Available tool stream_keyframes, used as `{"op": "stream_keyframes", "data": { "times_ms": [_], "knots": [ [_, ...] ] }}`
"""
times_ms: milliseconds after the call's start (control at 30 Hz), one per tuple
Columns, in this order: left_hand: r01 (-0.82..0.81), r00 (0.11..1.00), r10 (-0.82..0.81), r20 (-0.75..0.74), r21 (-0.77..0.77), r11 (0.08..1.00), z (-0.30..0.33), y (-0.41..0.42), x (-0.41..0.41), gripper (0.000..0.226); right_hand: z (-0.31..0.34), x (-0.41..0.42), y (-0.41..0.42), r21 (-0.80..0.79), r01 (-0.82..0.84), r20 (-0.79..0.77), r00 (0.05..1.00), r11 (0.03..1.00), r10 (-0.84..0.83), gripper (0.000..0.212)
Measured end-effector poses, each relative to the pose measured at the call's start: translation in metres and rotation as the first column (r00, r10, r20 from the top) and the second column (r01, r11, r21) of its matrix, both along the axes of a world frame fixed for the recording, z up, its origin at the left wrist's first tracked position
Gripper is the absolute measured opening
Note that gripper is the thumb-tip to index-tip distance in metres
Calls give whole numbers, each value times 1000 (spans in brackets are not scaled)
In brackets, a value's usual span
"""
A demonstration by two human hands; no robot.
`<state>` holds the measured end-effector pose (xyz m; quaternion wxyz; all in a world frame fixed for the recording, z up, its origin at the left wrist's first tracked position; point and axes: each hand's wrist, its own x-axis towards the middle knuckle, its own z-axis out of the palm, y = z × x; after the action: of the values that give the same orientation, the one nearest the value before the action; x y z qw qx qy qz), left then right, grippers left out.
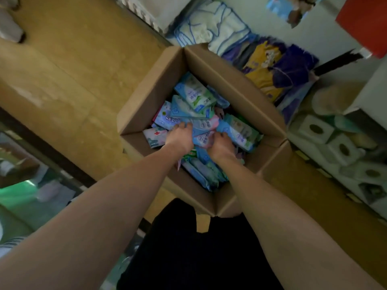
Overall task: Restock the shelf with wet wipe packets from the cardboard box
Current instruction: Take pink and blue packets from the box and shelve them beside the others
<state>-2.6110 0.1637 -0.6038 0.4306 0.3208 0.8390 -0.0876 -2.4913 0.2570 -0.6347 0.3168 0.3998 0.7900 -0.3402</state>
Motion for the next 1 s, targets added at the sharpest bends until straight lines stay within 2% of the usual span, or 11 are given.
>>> {"op": "stream_keyframes", "data": {
  "times_ms": [100, 333, 467, 600, 767, 867, 933, 1000],
  "knots": [
    [-77, 996, 78, -34, 35, 996, -12, 2, -2, 66, -13, -1, 3, 28, -29, -31, 999, 999, 30, 66],
    [-198, 975, 210, -77, 138, 970, -35, 8, -14, 76, -24, -5, 2, 123, -60, -49, 997, 991, 66, 75],
    [-144, 981, 163, -101, 173, 974, -35, 12, -18, 80, -16, -12, 12, 90, -90, 20, 996, 992, 89, 84],
    [-112, 991, 113, -76, 14, 994, -28, 19, -16, 85, -12, -19, 16, -2, -30, 161, 986, 1000, 30, 89],
    [-120, 993, 122, 3, -154, 981, -8, 28, -19, 103, -6, -13, 18, -128, 40, 199, 980, 991, -14, 118],
    [-349, 916, 374, 148, -173, 921, 4, 32, -19, 117, 4, -9, 19, -209, 142, 258, 962, 968, -85, 115],
    [-499, 815, 529, 238, -175, 849, 16, 35, -20, 122, 16, -8, 18, -235, 209, 227, 961, 949, -155, 105],
    [-567, 744, 602, 291, -201, 799, 34, 39, -20, 121, 33, -6, 16, -210, 209, 168, 970, 955, -175, 95]
  ]
}}
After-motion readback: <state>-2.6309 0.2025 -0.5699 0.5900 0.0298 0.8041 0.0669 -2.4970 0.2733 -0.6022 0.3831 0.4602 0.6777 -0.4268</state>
